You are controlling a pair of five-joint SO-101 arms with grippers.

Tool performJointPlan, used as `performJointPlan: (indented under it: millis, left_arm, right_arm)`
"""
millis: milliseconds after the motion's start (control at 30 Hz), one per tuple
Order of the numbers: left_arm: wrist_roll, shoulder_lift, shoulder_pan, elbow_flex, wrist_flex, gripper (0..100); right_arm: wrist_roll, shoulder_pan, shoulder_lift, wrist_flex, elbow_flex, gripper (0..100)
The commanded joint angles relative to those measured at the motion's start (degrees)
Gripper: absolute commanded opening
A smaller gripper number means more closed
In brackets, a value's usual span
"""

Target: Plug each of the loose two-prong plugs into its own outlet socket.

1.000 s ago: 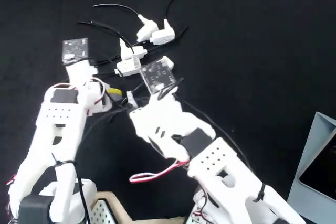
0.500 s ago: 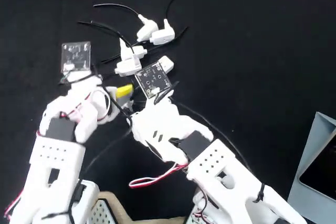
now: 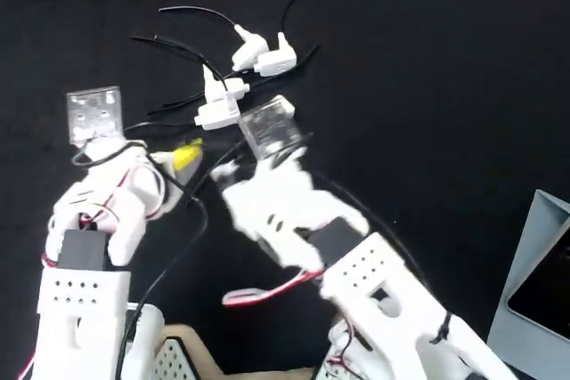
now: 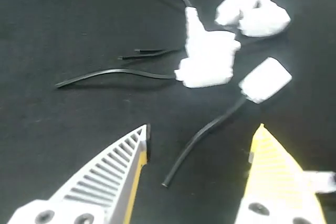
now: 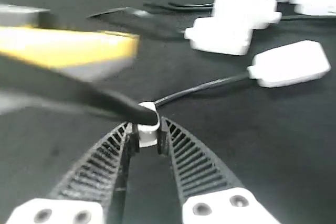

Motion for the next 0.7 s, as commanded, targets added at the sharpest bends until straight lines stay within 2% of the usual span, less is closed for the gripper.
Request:
performJointPlan:
  millis: [0,133,300,500,667]
  left_arm:
    - [-1.32,1.76,-2.15,-3.82,-0.62,31]
    - [-6.15,8.18,0.13,-7.69,-0.62,31]
    - [-9.32,24.18,4.62,-13.58,-1.32,31]
    - [-13.89,47.82,6.11,-23.43,-8.70,31]
    - [-17.93,64.88,8.48,-33.80,-10.20,31]
  right_arm:
    - [0.62,10.02,-1.63,-0.70,-4.09,1.1]
    - [0.26,19.25,-1.54,-1.05,-7.34,1.1]
    - [0.18,27.96,-1.19,-4.13,-9.19,1.1]
    - [0.18,29.80,-1.10,-5.27,-8.13,1.1]
    - [0.18,29.80,-1.10,-5.19,-8.13,1.1]
